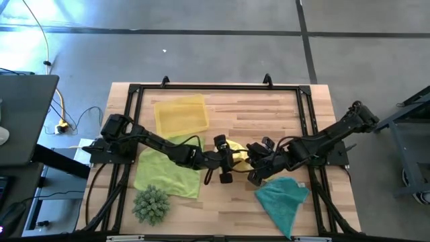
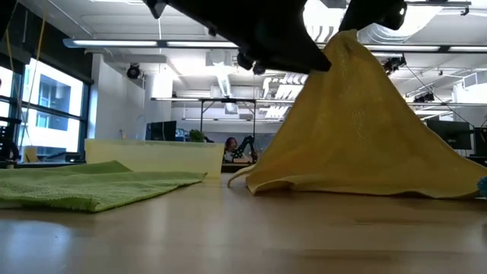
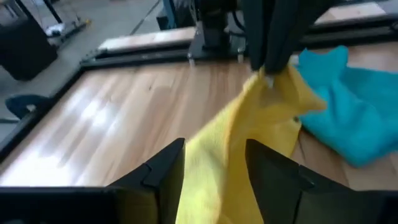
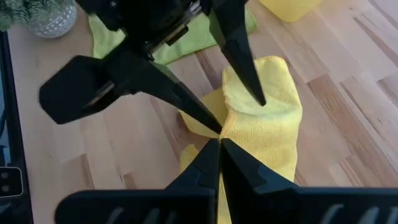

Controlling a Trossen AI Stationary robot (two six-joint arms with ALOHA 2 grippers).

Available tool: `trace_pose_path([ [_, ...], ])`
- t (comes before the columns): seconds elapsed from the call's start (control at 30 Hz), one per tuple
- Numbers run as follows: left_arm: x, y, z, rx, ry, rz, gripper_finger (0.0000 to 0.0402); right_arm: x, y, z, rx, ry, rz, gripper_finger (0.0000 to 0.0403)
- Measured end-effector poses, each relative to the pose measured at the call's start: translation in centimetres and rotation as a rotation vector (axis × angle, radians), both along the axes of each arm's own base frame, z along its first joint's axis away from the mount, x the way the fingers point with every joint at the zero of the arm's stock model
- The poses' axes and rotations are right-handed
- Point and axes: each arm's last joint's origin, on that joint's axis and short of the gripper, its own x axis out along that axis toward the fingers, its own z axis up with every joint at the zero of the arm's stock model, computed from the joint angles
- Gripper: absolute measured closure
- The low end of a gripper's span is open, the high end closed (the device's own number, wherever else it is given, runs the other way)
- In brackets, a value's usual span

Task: Roll microfiber towels into tight, uniform cylinder then place into a basket
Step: Roll the yellow microfiber towel

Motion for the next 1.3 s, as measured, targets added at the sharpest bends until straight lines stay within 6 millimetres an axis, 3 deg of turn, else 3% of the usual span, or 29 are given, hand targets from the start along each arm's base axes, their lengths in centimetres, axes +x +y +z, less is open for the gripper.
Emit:
trace_pose_path([
  [0.4, -1.1, 0.9, -3.3, -0.023, 0.234, 0.155, 0.0299, 0.1, 0.1, 0.1, 0.004, -0.013, -0.001, 0.0403],
  [0.8, -2.2, 2.9, -5.6, -0.032, 0.423, 0.242, 0.0322, 0.4, 0.2, 0.3, 0.009, -0.047, 0.017, 0.0402],
  [1.13, -2.9, 2.8, -6.3, -0.033, 0.526, 0.225, 0.0363, 0.4, 0.2, 0.3, 0.001, -0.048, 0.027, 0.0402],
  [1.3, -3.6, 1.9, -5.0, -0.046, 0.563, 0.141, 0.0397, 0.4, 0.2, 0.3, -0.025, -0.042, 0.058, 0.0402],
])
